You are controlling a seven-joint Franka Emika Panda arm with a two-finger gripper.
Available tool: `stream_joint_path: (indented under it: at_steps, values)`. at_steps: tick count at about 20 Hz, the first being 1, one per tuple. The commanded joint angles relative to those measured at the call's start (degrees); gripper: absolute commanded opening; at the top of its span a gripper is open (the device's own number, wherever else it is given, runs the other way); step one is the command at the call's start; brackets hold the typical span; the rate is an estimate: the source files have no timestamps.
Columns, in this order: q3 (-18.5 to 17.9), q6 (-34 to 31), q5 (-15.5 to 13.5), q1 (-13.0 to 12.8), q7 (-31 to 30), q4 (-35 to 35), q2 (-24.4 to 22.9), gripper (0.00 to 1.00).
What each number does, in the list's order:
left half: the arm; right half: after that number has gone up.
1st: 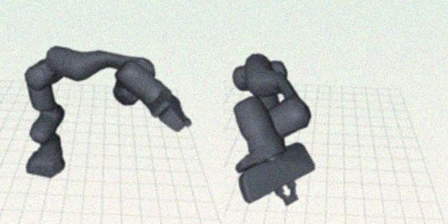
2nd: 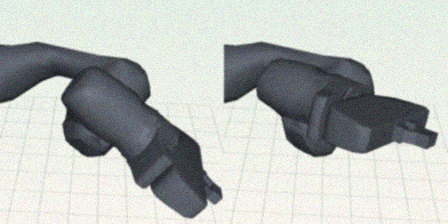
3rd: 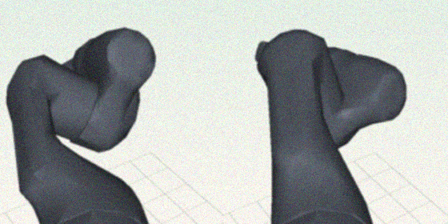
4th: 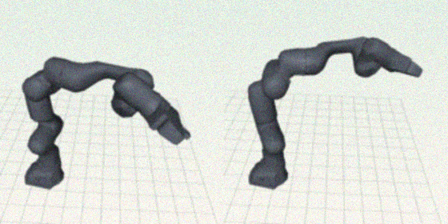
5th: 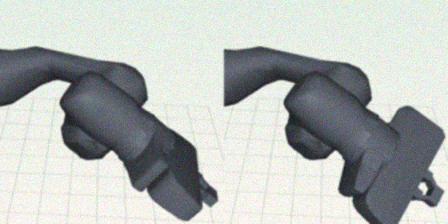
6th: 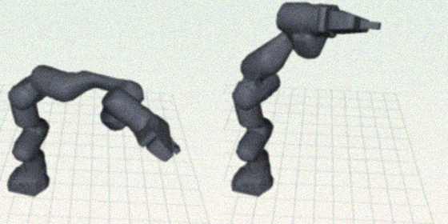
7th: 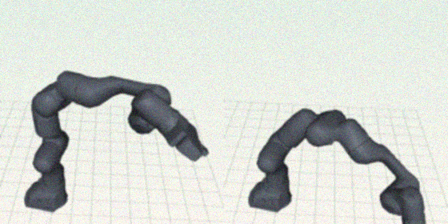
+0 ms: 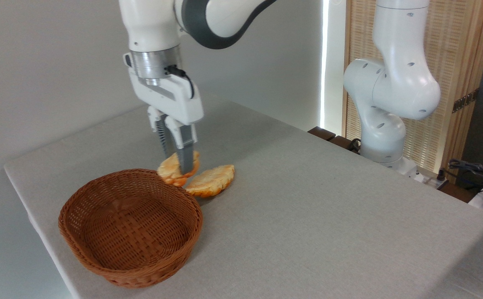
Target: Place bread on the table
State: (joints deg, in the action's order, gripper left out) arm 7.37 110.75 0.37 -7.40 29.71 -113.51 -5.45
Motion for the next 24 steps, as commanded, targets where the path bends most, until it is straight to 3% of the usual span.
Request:
stream_joint_path:
  at_steps: [1,2,3,11,21,24]
  values:
    - [0.45,-5.36,-1.69,-0.33,-0.10,-3.21,-2.55,0.84]
    - [0.63,-5.63,-1.69,-1.03,-0.18,-3.73,-2.38,0.97]
    - [0.63,-5.72,-1.69,-1.91,-0.18,-4.00,-2.20,1.00]
    - [0.54,-4.58,-1.78,-8.33,-0.27,-4.97,1.57,1.00]
    - [0.63,-2.91,-1.95,-8.33,-0.53,-3.92,2.37,1.00]
    - [0.28,-2.91,-3.88,-8.25,-0.71,-1.64,2.28,1.00]
